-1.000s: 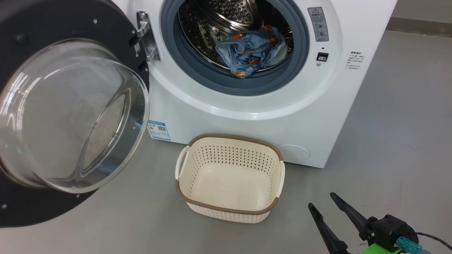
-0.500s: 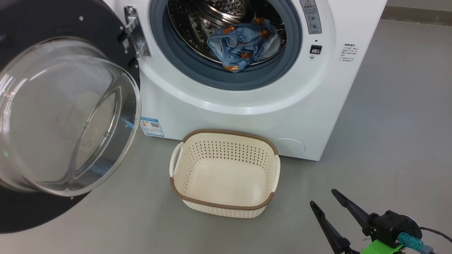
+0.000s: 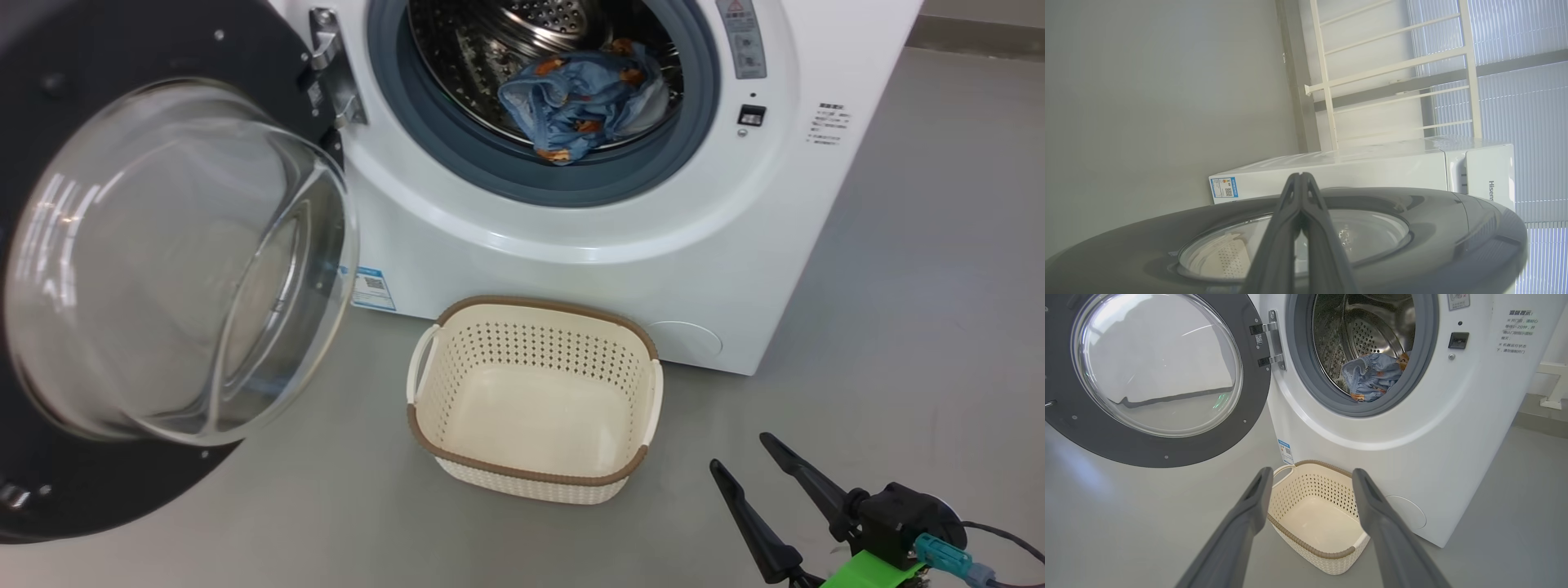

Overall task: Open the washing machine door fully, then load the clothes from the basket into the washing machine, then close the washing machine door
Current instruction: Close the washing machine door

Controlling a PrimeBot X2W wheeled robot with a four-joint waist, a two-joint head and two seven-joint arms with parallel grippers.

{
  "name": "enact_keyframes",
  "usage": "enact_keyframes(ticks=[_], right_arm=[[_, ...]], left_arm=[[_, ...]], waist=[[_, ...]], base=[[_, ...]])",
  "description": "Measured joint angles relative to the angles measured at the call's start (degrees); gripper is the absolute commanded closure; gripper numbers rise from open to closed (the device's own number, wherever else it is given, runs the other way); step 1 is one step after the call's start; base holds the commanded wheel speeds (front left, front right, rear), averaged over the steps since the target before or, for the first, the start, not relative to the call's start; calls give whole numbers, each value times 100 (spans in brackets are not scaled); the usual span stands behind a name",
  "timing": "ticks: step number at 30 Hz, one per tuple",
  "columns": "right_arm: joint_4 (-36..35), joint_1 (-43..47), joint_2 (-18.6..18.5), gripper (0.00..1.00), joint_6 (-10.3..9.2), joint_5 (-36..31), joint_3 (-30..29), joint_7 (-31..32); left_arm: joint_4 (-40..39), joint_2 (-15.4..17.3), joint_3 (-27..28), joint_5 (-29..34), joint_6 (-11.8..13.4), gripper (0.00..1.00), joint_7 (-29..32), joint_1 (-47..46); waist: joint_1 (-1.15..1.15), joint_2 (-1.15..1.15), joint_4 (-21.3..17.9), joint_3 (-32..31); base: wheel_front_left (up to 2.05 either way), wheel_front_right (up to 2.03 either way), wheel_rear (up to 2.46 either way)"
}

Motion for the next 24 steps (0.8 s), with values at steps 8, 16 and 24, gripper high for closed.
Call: enact_keyframes(ticks=[8, 16, 24], right_arm=[[32, 0, 92, 0, 0, 1, 7, 0], [53, 4, 196, 0, 0, 92, -3, 0], [54, 4, 346, 0, 0, 92, -19, 0]], left_arm=[[-296, -336, -325, -22, -25, 100, 592, 68], [-966, -706, -644, -20, 63, 100, 1118, 369], [-1952, -1110, -849, -59, 345, 100, 1637, 749]], waist=[[0, 0, 195, -59], [0, 0, 415, -156], [0, 0, 577, -206]], base=[[0, 0, 0], [0, 0, 0], [0, 0, 0]])
